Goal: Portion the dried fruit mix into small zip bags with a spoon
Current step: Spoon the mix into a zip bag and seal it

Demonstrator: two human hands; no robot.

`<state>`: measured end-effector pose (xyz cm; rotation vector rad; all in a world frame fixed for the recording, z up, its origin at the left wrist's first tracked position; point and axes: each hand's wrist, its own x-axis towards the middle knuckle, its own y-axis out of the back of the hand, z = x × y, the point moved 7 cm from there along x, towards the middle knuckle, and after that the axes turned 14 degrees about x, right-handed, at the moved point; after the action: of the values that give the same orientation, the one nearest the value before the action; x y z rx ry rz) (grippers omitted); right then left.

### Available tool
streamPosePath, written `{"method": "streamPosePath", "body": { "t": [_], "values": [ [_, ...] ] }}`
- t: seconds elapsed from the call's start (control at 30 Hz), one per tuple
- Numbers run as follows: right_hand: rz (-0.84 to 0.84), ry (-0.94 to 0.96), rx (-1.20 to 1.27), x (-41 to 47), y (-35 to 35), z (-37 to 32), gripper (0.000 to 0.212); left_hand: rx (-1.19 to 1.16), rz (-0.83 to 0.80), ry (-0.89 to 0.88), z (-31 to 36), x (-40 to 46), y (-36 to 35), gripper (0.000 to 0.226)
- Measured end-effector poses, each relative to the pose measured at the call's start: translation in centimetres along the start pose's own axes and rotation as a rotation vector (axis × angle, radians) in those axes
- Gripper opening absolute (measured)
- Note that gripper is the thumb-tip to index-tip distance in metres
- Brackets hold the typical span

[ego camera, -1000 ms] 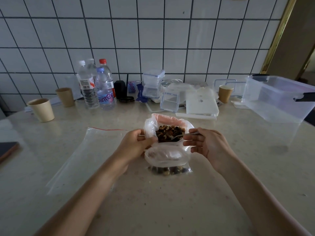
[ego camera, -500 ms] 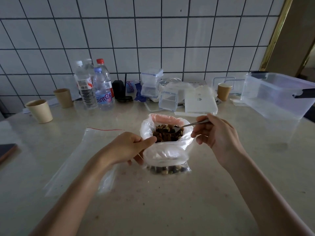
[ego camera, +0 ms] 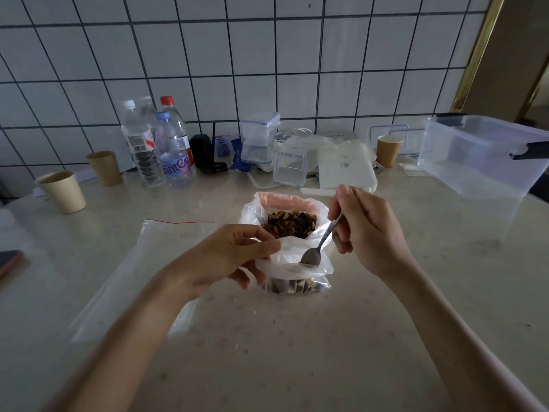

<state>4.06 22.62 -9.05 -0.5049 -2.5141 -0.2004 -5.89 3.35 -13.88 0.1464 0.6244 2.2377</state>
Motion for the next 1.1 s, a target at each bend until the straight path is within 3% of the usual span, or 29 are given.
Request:
{"method": "streamPosePath", "body": {
  "t": [0.13, 0.37, 0.57, 0.83, 1.0, 1.1],
  "values": [
    [-0.031, 0.149, -0.103, -0.3, -0.3, -1.2, 0.045, 0.018, -0.014, 0.024, -0.4, 0.0, 0.2, 0.028],
    [-0.012, 0.25, -0.107, -0.7, -0.5, -2.1, 0.042, 0.308, 0.124, -0.001, -1.2, 0.3, 1.1, 0.022],
    [0.151, 0.057, 0.154, 0.0, 0.7, -0.3, 0.046, 0.421, 0.155, 0.029, -1.3, 0.6, 1.8, 0.051],
    [0.271, -0.281, 0.184, 0.4, 1.9, 3.9, 0.04, 0.687, 0.53, 0.141, -3.7, 1.7, 3.8, 0.078],
    [0.188, -0.285, -0.056, 0.1, 1.6, 4.2, 0.039, 0.587, 0.46, 0.031, -3.8, 3.0, 2.8, 0.048],
    [0.128, -0.32, -0.075, 0.0, 0.9, 4.4, 0.036, 0.486, 0.38, 0.019, -4.2, 3.5, 2.3, 0.038]
  ]
}}
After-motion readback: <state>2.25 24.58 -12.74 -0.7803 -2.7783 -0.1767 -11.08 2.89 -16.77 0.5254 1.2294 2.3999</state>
